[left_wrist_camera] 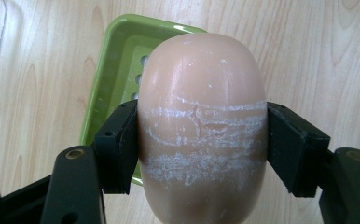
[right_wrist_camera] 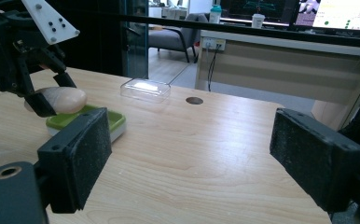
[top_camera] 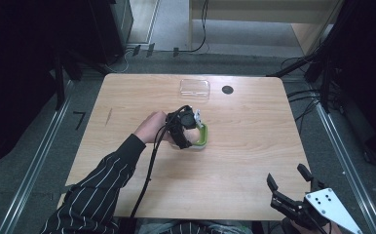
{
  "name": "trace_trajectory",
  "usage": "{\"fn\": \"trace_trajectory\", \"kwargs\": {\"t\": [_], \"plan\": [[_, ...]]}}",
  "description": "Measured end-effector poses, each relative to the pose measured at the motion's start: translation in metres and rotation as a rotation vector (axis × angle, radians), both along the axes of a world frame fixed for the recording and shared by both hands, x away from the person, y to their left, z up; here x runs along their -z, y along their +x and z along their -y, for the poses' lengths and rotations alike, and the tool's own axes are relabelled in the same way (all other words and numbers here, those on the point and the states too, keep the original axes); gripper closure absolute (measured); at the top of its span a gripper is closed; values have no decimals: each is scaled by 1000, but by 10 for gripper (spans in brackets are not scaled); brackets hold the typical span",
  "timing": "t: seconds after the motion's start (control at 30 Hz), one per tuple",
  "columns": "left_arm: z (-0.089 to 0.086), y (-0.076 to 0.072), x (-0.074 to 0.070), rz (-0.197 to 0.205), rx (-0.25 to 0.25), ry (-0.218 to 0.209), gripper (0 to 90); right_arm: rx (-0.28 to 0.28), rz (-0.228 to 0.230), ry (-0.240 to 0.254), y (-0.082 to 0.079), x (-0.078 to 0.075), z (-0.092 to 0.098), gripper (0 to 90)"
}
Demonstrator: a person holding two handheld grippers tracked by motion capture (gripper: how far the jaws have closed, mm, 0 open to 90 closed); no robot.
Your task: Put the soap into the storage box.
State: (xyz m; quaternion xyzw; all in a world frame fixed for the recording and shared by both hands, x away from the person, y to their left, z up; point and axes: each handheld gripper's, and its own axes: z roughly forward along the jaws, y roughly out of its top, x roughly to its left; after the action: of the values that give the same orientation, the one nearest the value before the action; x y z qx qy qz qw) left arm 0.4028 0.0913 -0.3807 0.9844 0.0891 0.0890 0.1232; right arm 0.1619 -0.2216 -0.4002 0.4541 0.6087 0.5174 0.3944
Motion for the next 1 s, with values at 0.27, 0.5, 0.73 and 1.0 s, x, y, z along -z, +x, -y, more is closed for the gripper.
{"fn": "trace_trajectory", "kwargs": {"t": [0.27, 0.5, 0.73, 1.0], "plan": [[-1, 5, -1, 15, 12, 4, 335, 3, 1, -3, 0, 0, 0, 132], [-1, 8, 0, 24, 18, -1, 335, 5, -1, 1, -1, 0, 0, 132], [-1, 10, 1, 30, 22, 6, 335, 6, 0, 0, -1, 0, 0, 132], [0, 13, 3, 32, 32, 5, 335, 7, 0, -3, -1, 0, 0, 132]]}}
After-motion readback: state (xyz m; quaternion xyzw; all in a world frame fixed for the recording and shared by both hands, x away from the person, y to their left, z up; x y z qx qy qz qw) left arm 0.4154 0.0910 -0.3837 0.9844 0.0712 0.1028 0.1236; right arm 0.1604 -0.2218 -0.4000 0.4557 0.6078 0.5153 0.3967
